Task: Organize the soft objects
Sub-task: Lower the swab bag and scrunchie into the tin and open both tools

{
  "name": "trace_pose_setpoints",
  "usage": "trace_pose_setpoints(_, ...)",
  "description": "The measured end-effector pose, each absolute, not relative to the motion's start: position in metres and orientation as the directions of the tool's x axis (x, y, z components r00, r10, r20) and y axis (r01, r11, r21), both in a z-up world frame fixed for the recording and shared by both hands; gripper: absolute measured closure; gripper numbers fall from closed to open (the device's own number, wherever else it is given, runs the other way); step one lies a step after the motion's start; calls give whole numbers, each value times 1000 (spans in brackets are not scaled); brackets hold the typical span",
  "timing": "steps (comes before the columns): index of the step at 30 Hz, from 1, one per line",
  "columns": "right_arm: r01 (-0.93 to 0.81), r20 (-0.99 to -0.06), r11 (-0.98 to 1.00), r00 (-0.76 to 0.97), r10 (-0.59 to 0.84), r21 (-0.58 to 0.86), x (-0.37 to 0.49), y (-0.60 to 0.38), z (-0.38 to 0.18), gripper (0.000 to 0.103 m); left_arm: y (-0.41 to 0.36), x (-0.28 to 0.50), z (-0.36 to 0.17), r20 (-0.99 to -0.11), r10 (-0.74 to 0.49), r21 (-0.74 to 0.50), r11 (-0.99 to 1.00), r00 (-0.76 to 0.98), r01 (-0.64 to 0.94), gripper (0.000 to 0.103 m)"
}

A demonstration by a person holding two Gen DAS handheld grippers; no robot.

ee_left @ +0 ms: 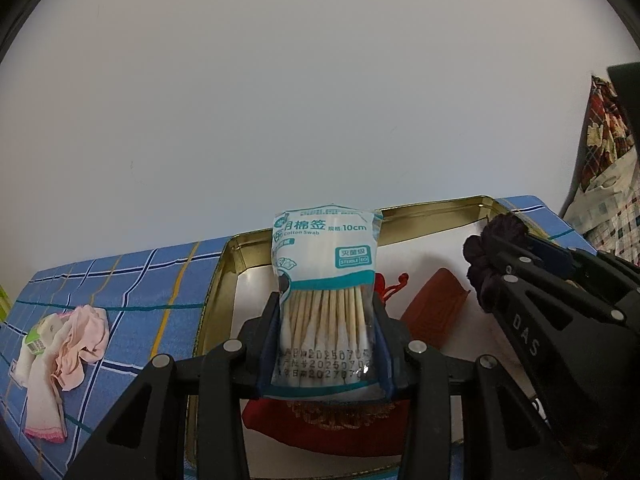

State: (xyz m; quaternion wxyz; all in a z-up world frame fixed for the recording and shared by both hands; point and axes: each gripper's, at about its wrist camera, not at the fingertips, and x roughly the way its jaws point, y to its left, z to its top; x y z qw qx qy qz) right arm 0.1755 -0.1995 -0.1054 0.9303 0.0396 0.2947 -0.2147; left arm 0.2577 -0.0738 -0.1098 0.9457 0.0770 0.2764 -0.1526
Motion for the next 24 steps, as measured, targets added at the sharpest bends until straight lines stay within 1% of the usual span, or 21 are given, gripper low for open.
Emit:
trace_pose_setpoints(2, 423, -570, 905, 731, -374, -50, 176, -200, -107, 80, -75, 260, -112, -553, -237, 64, 944, 799, 324, 60)
trace_pose_setpoints(5, 427, -578, 903, 727, -370, -42, 177, -203, -108, 80, -79, 262, -111, -561, -233, 65, 944, 794, 323, 56)
trace_pose_setpoints(6, 427, -582, 904, 726, -366, -36, 178, -204, -108, 80, -78, 263, -112, -563, -235, 62, 944, 792, 325, 53)
trace_pose_setpoints(7, 424, -585, 905, 728, -358, -26, 178, -205, -108, 77, -78, 264, -112, -562, -237, 58, 944, 792, 324, 46)
trace_pose_setpoints(9, 420, -583, 908, 736, -344, -5, 177, -206, -107, 75, -73, 261, -110, -538, -226, 56, 952, 812, 302, 37)
trace_pose_setpoints(11, 421, -572, 907, 746, -341, 8, 175, -205, -103, 58, -67, 250, -104, -481, -211, 71, 958, 851, 277, 36)
trace_pose_setpoints(12, 432, -553, 902, 753, -355, 9, 171, -205, -100, 36, -66, 245, -101, -454, -215, 79, 957, 865, 279, 27)
trace_pose_setpoints(13, 441, -539, 898, 758, -368, 7, 170, -203, -98, 15, -63, 238, -98, -423, -219, 89, 956, 879, 281, 15)
trace_pose_setpoints(14, 453, -518, 892, 763, -386, 2, 167, -201, -95, 10, -59, 230, -93, -382, -209, 105, 958, 900, 267, 12)
trace_pose_setpoints(17, 455, -453, 890, 796, -402, 10, 159, -193, -85, 7, -50, 220, -84, -324, -203, 108, 962, 924, 249, 10)
trace_pose_setpoints(19, 465, -423, 885, 800, -425, -9, 155, -186, -82, 3, -45, 221, -82, -335, -204, 93, 964, 920, 248, 9)
trace_pose_setpoints(24, 459, -410, 888, 802, -434, -42, 157, -173, -80, 3, -27, 227, -85, -359, -189, 44, 975, 914, 218, 9)
